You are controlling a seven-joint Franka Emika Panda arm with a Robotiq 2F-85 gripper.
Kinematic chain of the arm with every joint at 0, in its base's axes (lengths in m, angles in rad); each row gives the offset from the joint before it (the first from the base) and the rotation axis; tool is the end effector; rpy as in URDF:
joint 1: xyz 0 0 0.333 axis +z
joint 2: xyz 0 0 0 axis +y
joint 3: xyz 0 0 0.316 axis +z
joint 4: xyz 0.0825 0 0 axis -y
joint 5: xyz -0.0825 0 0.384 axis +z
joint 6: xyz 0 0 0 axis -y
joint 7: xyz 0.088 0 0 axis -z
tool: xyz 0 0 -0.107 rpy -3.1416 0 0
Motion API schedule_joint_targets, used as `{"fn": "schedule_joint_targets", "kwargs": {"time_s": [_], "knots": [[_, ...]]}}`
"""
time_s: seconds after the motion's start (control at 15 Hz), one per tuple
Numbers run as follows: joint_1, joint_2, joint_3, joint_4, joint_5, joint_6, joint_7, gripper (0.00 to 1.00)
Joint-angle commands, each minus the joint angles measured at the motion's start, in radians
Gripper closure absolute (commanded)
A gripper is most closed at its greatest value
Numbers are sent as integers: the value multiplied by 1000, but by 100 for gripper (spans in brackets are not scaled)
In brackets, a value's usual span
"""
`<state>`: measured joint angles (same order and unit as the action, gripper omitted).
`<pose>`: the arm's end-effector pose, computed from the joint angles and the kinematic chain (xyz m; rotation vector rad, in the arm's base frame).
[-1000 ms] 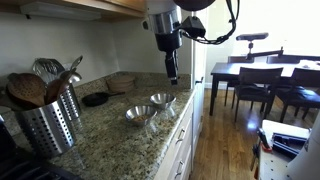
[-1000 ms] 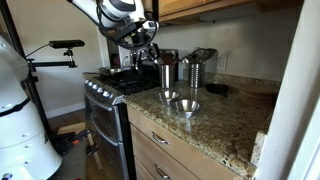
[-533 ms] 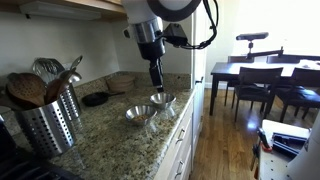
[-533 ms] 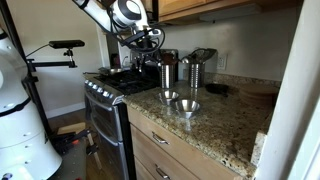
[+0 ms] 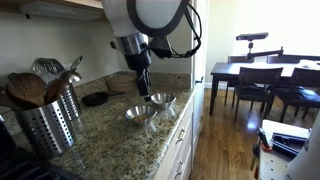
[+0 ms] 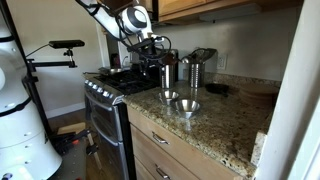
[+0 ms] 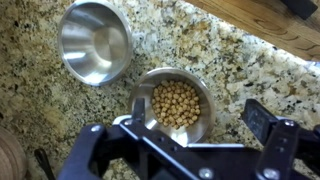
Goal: Pick up the silver bowl and pour its contents in the other silver bowl.
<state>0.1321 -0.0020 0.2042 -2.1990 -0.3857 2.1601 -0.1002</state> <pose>0.5025 0.1597 0.3832 2.6714 0.9130 0.0015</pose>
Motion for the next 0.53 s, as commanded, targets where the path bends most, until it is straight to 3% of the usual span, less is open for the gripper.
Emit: {"fn": "schedule_joint_targets", "kwargs": {"time_s": [0.0,0.47], "knots": [[25,78,-6,63,-27,26,23,0],[46,188,-24,142,-43,31,74,0]]}}
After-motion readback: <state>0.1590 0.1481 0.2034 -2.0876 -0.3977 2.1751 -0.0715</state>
